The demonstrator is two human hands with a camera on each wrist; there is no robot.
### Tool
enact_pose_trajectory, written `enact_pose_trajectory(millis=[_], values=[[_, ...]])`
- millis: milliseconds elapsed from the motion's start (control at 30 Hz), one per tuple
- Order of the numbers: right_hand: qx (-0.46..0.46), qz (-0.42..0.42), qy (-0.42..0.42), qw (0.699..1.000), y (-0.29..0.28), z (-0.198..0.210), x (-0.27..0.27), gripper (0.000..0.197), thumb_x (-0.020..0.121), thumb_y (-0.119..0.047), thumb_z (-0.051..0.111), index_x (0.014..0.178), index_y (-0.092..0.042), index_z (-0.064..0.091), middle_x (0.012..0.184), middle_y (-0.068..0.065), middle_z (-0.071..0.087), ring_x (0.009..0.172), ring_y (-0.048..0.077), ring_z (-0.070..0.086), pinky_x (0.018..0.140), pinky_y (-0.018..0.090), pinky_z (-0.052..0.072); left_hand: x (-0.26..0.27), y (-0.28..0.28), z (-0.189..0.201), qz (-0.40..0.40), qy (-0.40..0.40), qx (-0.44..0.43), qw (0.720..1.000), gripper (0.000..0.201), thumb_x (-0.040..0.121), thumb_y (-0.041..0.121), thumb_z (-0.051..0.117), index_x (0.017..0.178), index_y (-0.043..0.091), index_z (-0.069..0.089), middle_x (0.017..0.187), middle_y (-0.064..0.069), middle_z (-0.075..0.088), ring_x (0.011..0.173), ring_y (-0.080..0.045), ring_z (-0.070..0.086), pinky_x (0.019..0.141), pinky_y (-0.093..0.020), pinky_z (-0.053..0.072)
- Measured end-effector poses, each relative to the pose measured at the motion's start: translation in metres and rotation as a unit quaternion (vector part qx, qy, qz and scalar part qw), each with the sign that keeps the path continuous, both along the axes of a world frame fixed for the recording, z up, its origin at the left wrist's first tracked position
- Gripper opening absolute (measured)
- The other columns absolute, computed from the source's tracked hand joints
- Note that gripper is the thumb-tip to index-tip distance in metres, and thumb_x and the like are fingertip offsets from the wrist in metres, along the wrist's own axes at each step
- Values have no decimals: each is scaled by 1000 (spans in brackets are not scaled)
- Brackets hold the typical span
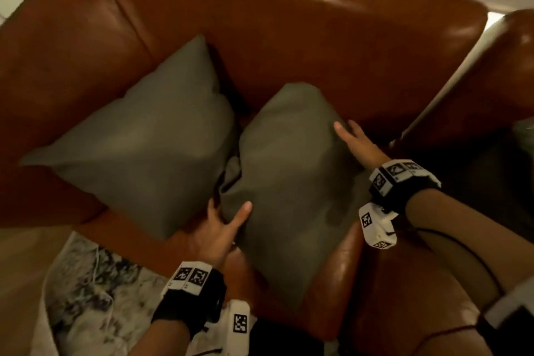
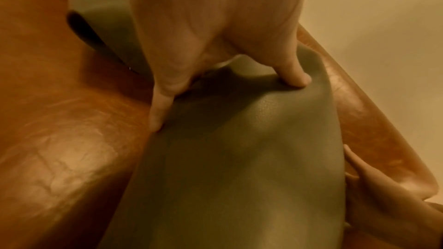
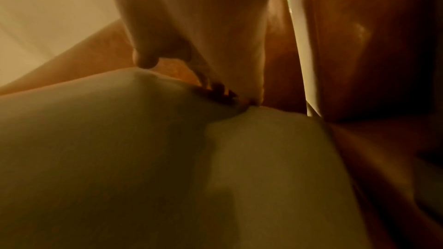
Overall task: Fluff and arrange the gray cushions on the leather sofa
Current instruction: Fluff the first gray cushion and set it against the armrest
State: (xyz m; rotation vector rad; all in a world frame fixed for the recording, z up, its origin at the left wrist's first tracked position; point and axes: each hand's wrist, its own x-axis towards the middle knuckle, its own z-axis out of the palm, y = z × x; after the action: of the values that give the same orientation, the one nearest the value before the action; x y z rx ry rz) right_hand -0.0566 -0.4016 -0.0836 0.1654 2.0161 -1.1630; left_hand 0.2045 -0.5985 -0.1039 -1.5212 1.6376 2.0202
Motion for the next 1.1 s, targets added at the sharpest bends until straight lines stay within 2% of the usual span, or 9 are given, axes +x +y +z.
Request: enact_pose_trajectory(millis=[167,267,400,567,733,833,900,967,1100], values=[[-14,-110,6,994,0,-1,18,63,87,-58,59,140,-24,49,138,2,54,119,26,55,104,40,41,2,-5,11,-53,64,20,996,76,48,51,91,111,60,49,116,26,59,112,-3,58,103,-43,48],[-49,-191,35,980,24,21,49,55,87,-53,62,134,-26,56,126,-4,59,111,19,57,97,37,44,0,3,41,-81,103,-10,991,77,67,20,84,122,48,39,113,25,55,99,10,55,96,-28,50],[-122,-331,85,932,73,42,92,55,78,-59,66,127,-34,62,131,-7,63,122,17,56,106,48,41,-16,-5,79,-168,171,-28,970,93,56,39,89,133,53,38,123,37,56,115,12,55,105,-28,47],[-210,-404,106,884,95,43,118,56,79,-64,63,127,-35,62,131,-3,64,124,21,57,106,53,41,-83,-27,107,-257,270,-109,921,98,63,36,88,145,46,36,149,16,46,139,-3,39,115,-34,35],[-131,-322,-36,937,94,16,87,70,91,-73,16,148,-36,36,146,-11,43,134,15,40,112,38,29,-137,-43,54,-311,194,-141,920,90,74,27,82,144,46,28,162,3,21,148,-15,24,121,-43,24],[-95,-308,-46,945,99,5,62,77,84,-81,20,147,-38,35,142,-14,42,131,11,39,112,39,28,-133,-38,29,-252,158,-137,945,94,76,24,81,142,56,22,165,-1,1,148,-13,14,121,-42,21],[-110,-324,-16,940,101,1,47,91,65,-94,33,144,-48,31,148,-14,42,133,14,41,112,46,30,-129,-36,24,-178,133,-126,967,114,59,41,90,146,57,17,164,-2,11,146,-17,25,118,-44,28],[-154,-326,-2,933,100,0,37,100,53,-98,42,141,-52,34,147,-13,45,133,16,44,111,50,34,-129,-31,24,-115,135,-70,982,129,43,48,90,151,40,21,152,-4,43,134,-18,48,113,-45,37],[-238,-320,31,916,91,11,44,83,70,-87,47,141,-44,43,143,-11,52,132,15,49,110,44,37,-127,-18,40,-88,171,-50,980,86,70,18,84,145,27,43,134,0,60,122,-15,57,110,-40,42]])
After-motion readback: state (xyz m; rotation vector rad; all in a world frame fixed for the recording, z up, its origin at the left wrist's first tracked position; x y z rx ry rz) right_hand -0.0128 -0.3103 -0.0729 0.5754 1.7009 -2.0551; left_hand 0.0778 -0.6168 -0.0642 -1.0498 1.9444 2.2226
